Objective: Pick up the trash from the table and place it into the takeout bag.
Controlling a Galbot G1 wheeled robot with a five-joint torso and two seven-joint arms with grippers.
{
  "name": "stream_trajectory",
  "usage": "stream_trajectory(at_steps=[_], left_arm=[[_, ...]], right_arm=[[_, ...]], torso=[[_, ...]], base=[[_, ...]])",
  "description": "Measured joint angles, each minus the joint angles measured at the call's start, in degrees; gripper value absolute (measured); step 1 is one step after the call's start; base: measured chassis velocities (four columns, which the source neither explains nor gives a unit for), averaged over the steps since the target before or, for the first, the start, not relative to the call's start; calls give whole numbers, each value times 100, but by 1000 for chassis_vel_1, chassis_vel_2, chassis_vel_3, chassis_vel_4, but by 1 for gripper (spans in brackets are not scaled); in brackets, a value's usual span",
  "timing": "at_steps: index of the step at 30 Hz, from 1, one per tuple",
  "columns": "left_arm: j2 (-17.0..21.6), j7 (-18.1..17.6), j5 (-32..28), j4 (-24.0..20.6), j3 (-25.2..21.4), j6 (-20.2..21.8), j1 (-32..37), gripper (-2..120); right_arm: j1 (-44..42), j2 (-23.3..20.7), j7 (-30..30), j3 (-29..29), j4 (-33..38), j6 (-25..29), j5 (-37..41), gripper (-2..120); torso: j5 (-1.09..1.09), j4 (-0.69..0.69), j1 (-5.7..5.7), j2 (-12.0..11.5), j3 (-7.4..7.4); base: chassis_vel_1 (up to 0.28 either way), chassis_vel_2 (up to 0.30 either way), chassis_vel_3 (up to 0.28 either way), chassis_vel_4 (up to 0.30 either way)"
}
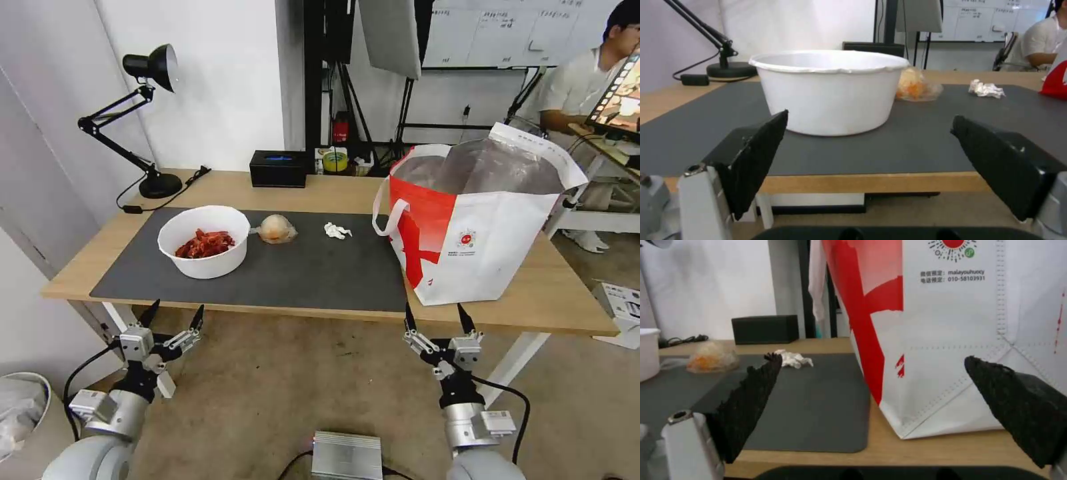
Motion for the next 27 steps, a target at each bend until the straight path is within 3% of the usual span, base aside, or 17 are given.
stream_trajectory(at_steps=[17,27], left_arm=[[-9,-22,58,-177,-51,53,23,100],[-73,-32,129,-214,-3,72,27,100]], right_arm=[[77,-107,3,-224,1,17,119,100],[760,-332,21,-771,-160,-117,297,100]], torso=[[0,0,0,0,0],[0,-1,0,0,0]], base=[[0,0,0,0],[0,0,0,0]])
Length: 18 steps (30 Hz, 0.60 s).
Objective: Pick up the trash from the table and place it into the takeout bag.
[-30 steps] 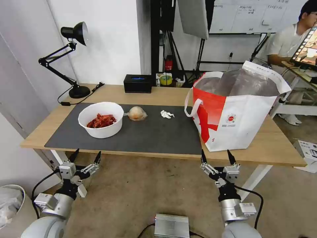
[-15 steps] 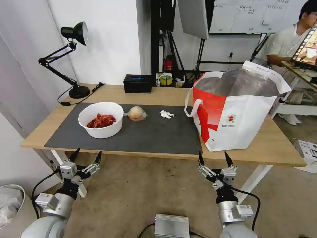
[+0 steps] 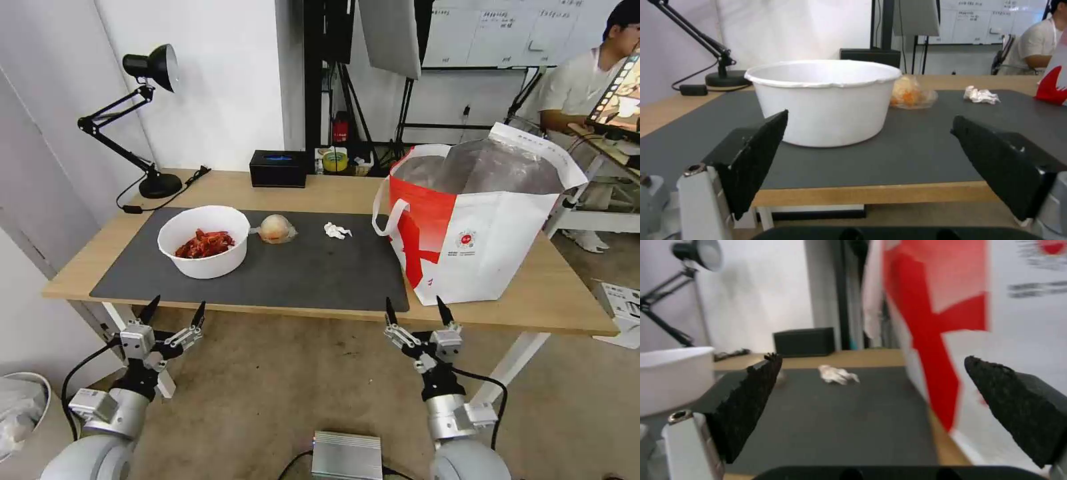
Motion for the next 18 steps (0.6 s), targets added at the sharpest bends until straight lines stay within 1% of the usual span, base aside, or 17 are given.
stream_trajectory(at_steps=[7,8,15,16,18], left_arm=[[28,-4,0,0,27,11,-10,100],[28,-4,0,0,27,11,-10,100],[18,-7,-5,21,-26,32,-5,100],[18,-7,-5,21,-26,32,-5,100],[36,-8,-9,31,-41,37,9,100]], right_arm=[[812,-219,10,-350,-253,-200,327,100],[812,-219,10,-350,-253,-200,327,100],[1565,-401,108,-702,-712,-374,611,100],[1565,-401,108,-702,-712,-374,611,100],[1935,-433,171,-858,-885,-455,726,100]], torso=[[0,0,0,0,0],[0,0,0,0,0],[0,0,0,0,0],[0,0,0,0,0],[0,0,0,0,0]], base=[[0,0,0,0],[0,0,0,0],[0,0,0,0],[0,0,0,0],[0,0,0,0]])
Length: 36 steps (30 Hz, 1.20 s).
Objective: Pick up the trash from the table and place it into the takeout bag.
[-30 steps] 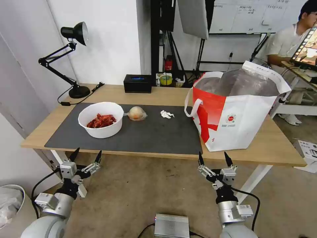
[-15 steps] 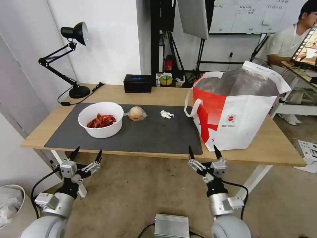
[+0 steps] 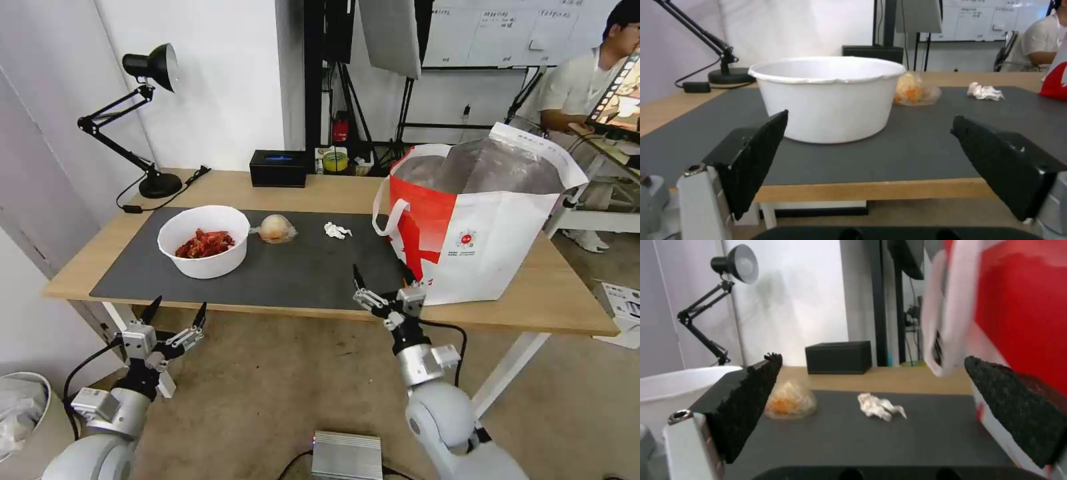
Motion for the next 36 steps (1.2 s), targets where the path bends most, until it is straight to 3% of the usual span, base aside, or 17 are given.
stream_trajectory(at_steps=[23,29,36], left_arm=[[-82,-10,8,-51,7,100,-38,100],[-157,-11,32,-12,6,99,-44,100],[-233,-11,44,-13,7,97,-54,100]], right_arm=[[2822,166,650,-1463,-1986,-603,782,100],[3682,275,970,-1863,-2508,-1041,1096,100],[4338,369,1577,-2189,-2987,-1960,1681,100]], torso=[[0,0,0,0,0],[-1,1,1,0,0],[-1,1,1,-1,0]], base=[[0,0,0,0],[0,0,0,0],[0,0,0,0]])
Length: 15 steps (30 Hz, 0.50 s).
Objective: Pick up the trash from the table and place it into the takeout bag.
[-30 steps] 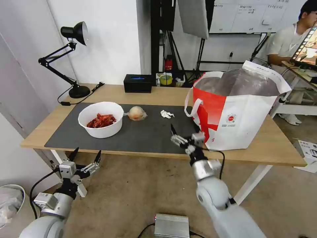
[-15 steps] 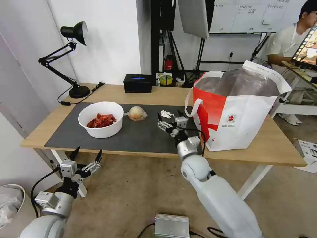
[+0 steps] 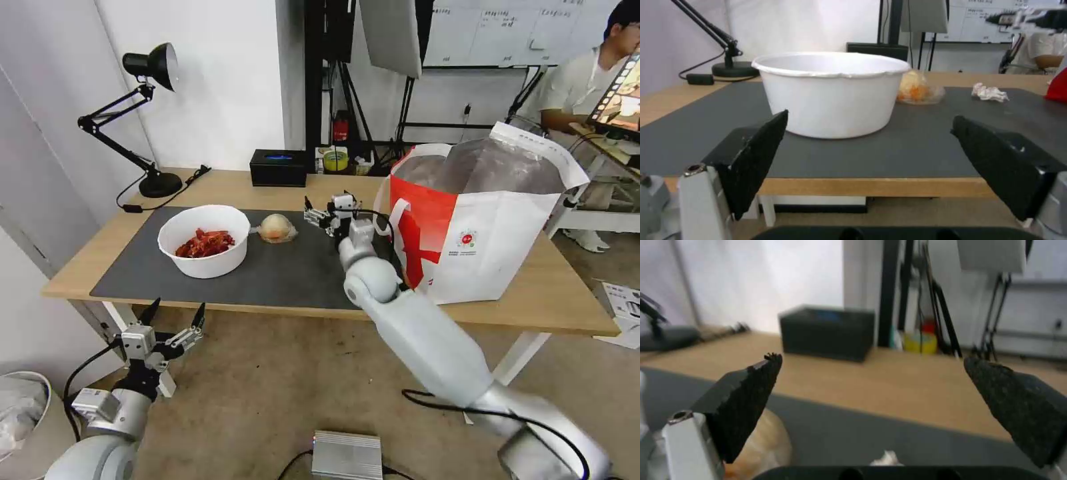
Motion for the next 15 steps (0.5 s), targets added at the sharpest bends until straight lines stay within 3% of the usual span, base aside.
stream_trajectory(at_steps=[2,10,15], left_arm=[[-21,0,4,0,-1,-5,0,100],[-35,4,35,59,20,-48,11,100],[-39,6,35,91,30,-81,16,100]], right_arm=[[194,30,281,-93,-159,-391,404,100],[655,107,603,-268,-594,-1004,1283,100],[843,178,611,-337,-843,-1238,1368,100]], torso=[[0,0,0,0,0],[1,-1,-1,0,-1],[0,-1,-1,0,-1]], base=[[0,0,0,0],[0,0,0,0],[0,0,0,0]])
